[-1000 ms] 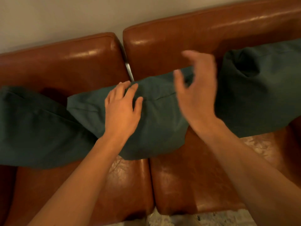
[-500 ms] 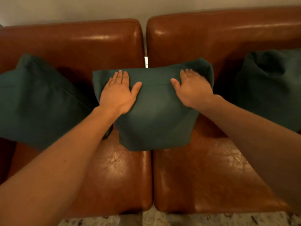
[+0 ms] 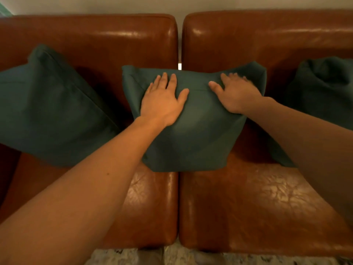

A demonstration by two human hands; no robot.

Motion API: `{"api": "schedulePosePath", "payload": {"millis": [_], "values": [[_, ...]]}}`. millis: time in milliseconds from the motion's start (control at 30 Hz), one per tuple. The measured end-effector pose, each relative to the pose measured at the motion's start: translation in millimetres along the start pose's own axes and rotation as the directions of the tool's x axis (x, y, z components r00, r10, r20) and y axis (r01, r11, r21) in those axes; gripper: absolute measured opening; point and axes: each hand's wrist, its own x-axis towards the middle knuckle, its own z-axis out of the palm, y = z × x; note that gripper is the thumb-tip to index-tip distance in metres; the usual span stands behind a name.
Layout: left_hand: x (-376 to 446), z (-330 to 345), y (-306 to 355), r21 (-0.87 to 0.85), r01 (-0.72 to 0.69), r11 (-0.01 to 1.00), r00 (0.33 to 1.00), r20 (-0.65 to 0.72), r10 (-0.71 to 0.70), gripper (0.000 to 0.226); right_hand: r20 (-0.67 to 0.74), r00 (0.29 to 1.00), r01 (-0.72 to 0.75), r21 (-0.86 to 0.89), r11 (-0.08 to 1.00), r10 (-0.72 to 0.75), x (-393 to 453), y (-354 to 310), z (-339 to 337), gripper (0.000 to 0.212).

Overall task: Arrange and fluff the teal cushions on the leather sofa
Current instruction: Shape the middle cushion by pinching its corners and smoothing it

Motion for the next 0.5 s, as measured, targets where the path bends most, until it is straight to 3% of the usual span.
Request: {"api": "schedulePosePath", "payload": {"millis": [167,267,333,400,433,500], "values": [[3.8,-8.3,-13.8,0.027,0.082,0.996,0.995,0.047,-0.083,0.081,-0.001,0.997,-0.082,-0.090,0.993,0.083,-5.3,-3.3,-0.8,0.094],[2.1,-11.5,-16.9,0.006,0.097,0.995,0.995,0.017,-0.097,0.077,-0.103,0.994,-0.052,-0.050,0.997,0.047,-14.1,-13.9,-9.4,0.084],[-7.9,-15.3,-10.3,-0.069,0.015,0.998,0.990,-0.136,-0.024,0.064,-0.281,0.955,0.103,0.012,0.995,-0.095,-29.9,-36.2,-10.4,0.069],[-29.6,-21.2,-1.1,-0.177,-0.145,0.974,0.931,-0.357,0.074,0.050,-0.390,0.882,0.319,0.083,0.944,-0.264,-46.3,-66.5,-6.2,0.057],[-44.3,-23.3,2.4,-0.225,-0.227,0.948,0.869,-0.486,0.092,0.044,-0.396,0.867,0.381,0.136,0.915,-0.302,-52.0,-80.8,-2.7,0.054],[-72.2,-17.7,-2.7,-0.308,-0.272,0.912,0.710,-0.704,-0.025,0.035,-0.374,0.880,0.390,0.220,0.894,-0.292,-53.7,-100.6,5.6,0.053]]}}
